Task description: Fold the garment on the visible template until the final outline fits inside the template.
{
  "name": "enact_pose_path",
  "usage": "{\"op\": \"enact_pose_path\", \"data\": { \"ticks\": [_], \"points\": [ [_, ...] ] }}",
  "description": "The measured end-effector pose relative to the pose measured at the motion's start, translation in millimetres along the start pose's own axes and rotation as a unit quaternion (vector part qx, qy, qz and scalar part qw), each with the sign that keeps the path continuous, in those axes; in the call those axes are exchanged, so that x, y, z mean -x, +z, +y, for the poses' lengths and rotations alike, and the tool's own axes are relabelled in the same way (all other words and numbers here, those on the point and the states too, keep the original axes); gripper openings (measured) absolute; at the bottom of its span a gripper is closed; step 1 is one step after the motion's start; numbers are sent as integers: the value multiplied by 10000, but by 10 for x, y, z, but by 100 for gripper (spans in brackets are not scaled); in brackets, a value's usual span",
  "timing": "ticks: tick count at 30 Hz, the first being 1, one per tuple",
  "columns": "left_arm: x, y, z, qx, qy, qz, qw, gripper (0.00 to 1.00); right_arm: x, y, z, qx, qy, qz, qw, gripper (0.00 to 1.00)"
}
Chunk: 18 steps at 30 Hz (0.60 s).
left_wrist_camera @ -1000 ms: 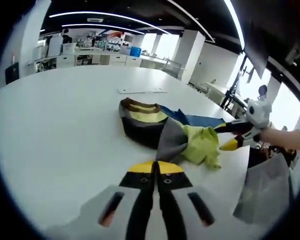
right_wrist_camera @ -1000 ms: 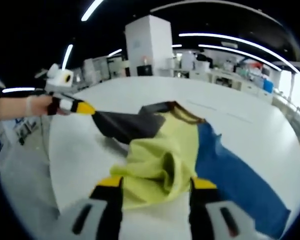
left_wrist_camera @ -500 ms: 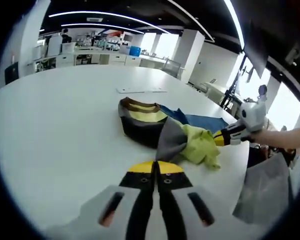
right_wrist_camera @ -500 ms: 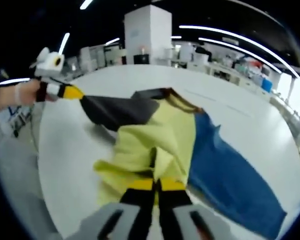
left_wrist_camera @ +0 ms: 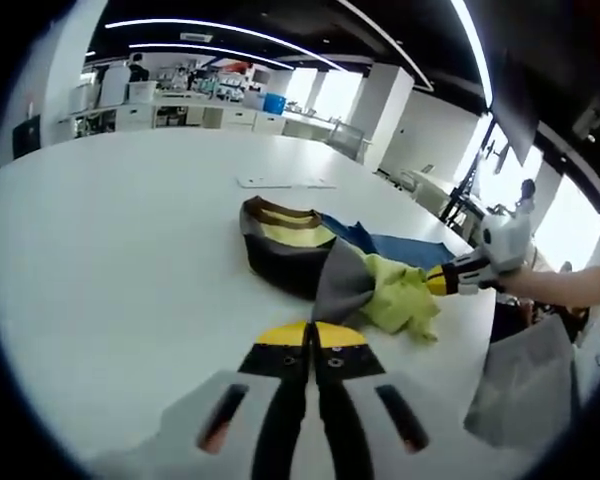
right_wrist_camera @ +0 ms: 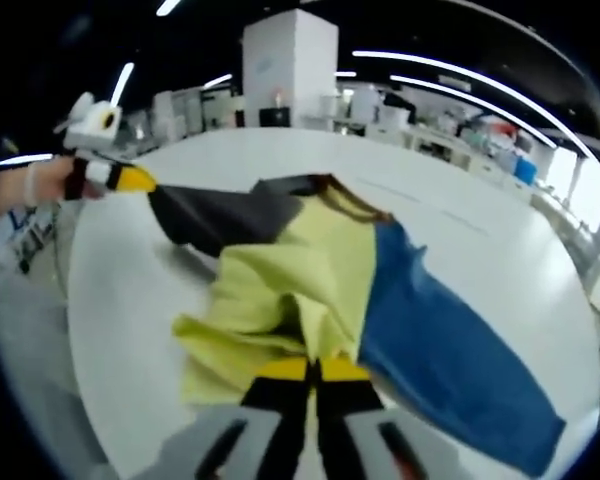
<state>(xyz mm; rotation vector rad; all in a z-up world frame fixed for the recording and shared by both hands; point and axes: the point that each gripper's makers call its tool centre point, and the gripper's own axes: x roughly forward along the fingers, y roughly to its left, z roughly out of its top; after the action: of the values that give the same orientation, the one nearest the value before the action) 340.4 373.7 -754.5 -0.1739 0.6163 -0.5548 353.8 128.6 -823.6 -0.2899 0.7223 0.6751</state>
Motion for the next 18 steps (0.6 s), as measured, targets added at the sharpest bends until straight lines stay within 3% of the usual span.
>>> {"op": "enact_pose_path", "data": {
  "ticks": [18],
  "points": [
    [261, -6, 237, 236, 253, -119, 9993, 0, 48, -77, -133, -101, -169, 59, 9998, 0]
  ]
}}
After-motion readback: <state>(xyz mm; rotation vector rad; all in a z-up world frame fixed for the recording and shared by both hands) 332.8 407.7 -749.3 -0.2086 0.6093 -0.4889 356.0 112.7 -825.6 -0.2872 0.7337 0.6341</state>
